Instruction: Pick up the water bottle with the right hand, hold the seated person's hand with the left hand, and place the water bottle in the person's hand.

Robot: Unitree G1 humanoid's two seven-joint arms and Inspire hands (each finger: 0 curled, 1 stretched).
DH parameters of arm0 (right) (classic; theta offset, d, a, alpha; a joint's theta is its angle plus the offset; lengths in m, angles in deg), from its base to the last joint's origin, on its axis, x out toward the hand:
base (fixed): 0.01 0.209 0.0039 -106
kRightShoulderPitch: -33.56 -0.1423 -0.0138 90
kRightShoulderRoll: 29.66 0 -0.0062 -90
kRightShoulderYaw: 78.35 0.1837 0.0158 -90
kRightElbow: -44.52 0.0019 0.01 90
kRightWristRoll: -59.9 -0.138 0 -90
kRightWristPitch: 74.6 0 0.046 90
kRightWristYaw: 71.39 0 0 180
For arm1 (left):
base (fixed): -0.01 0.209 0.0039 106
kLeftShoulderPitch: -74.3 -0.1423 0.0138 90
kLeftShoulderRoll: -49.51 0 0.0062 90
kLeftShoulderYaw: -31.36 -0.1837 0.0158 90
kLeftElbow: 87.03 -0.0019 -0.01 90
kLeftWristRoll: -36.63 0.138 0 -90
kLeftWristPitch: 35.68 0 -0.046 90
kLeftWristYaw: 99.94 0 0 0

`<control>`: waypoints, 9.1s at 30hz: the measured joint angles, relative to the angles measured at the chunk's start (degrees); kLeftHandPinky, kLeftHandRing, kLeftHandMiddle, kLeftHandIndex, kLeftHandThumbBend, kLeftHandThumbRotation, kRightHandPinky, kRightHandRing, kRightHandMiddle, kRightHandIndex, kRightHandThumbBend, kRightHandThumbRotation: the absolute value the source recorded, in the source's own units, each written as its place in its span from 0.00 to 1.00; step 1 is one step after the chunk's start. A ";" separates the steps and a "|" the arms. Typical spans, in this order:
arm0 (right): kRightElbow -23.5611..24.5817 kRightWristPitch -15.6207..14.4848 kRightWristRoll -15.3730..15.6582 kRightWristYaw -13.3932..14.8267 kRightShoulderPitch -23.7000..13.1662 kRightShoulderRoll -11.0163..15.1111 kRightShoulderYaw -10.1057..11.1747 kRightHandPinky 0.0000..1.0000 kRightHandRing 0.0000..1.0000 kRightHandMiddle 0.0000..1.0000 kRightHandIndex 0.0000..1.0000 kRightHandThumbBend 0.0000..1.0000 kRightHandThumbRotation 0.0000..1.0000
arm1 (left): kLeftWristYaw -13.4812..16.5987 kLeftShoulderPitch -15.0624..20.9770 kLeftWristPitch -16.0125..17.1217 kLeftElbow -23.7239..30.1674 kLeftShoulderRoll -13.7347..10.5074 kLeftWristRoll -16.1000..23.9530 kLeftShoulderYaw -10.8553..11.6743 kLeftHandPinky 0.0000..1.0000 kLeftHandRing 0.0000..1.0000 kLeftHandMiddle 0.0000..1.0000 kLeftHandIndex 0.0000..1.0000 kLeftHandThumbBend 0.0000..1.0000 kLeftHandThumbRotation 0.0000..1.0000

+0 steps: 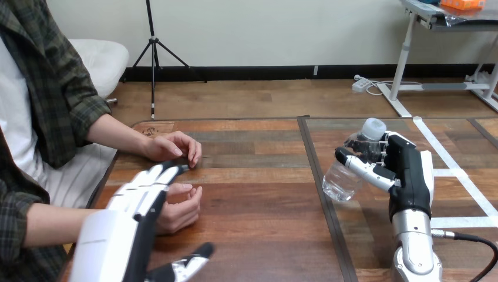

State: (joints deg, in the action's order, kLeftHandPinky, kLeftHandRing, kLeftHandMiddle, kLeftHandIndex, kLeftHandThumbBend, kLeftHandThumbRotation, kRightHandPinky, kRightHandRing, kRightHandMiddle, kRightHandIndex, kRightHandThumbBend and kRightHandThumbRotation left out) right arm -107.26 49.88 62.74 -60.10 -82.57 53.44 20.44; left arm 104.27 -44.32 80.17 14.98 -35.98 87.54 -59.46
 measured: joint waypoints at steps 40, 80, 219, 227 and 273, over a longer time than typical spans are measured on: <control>11.05 1.25 -1.71 -6.11 6.07 -2.99 -0.85 0.44 0.50 0.53 0.57 0.69 0.00 | -12.98 3.93 -27.28 2.53 -7.65 12.92 2.41 0.81 0.81 0.82 0.80 0.82 0.14; 16.43 1.40 -3.01 -10.46 10.65 -4.27 -1.52 0.45 0.49 0.52 0.55 0.67 0.00 | -9.47 14.92 -31.55 -12.98 -13.19 13.46 -2.04 0.81 0.81 0.82 0.80 0.86 0.04; 20.97 -1.87 -3.68 -12.47 10.93 -2.52 -1.10 0.44 0.49 0.52 0.54 0.68 0.00 | -11.77 28.72 -39.86 -24.69 -14.87 4.94 -15.79 0.46 0.50 0.54 0.56 0.78 0.00; 20.97 -1.87 -3.68 -12.14 10.93 -2.12 -1.09 0.43 0.48 0.52 0.54 0.68 0.00 | -11.17 28.72 -39.89 -24.73 -14.86 3.52 -15.79 0.47 0.51 0.55 0.56 0.77 0.00; 20.96 -1.63 -2.09 -11.28 10.92 -2.00 -1.17 0.44 0.49 0.52 0.55 0.68 0.00 | -2.23 27.47 -29.58 -25.93 -14.59 -5.10 -15.24 0.43 0.47 0.51 0.52 0.74 0.00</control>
State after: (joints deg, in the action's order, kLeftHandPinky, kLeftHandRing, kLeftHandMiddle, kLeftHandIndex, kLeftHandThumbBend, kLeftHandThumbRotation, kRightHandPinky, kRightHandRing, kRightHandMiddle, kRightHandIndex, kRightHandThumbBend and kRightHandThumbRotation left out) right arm -86.29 48.25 60.65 -71.38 -71.65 51.44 19.27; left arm 102.04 -16.84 50.58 -10.95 -50.58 82.44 -74.70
